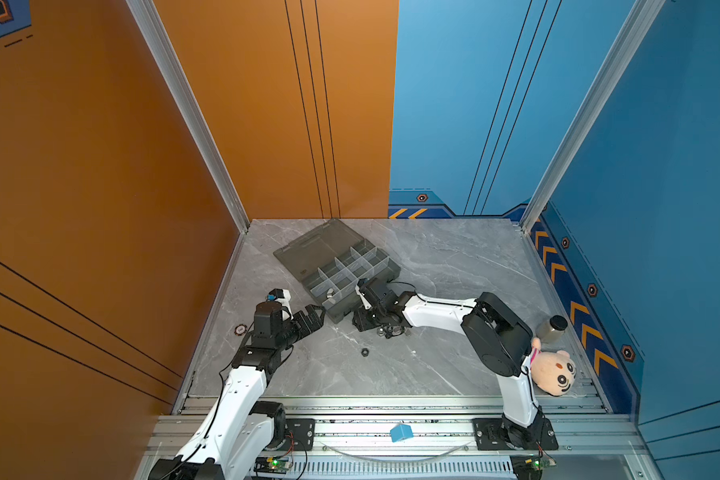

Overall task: Sort the screws and nuts into containers
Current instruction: 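Close the right gripper on another silver wing nut beside the box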

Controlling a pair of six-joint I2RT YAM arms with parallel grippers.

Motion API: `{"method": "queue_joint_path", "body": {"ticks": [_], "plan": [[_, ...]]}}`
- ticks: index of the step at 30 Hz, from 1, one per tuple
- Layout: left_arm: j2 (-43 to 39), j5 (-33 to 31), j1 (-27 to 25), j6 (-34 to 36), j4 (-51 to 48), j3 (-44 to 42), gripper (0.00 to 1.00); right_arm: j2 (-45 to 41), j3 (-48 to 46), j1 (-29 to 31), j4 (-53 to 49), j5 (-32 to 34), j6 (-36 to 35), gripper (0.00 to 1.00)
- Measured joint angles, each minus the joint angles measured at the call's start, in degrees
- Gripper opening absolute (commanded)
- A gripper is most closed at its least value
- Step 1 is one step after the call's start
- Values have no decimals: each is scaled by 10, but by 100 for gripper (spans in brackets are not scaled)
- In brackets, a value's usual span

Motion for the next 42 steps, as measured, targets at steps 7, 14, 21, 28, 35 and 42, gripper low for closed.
{"method": "queue_joint_path", "body": {"ticks": [7,14,21,28,35,42], "plan": [[0,0,-3,0,0,0,98,7,16,8,-26,26,-4,51],[0,0,-4,0,0,0,98,20,42,20,-57,66,-27,50],[1,0,-4,0,0,0,98,21,49,24,-79,94,-42,47],[4,0,-4,0,0,0,97,21,54,24,-90,103,-42,42],[4,0,-4,0,0,0,98,21,54,18,-91,93,-36,43],[4,0,-4,0,0,0,98,21,54,4,-89,62,3,46]]}}
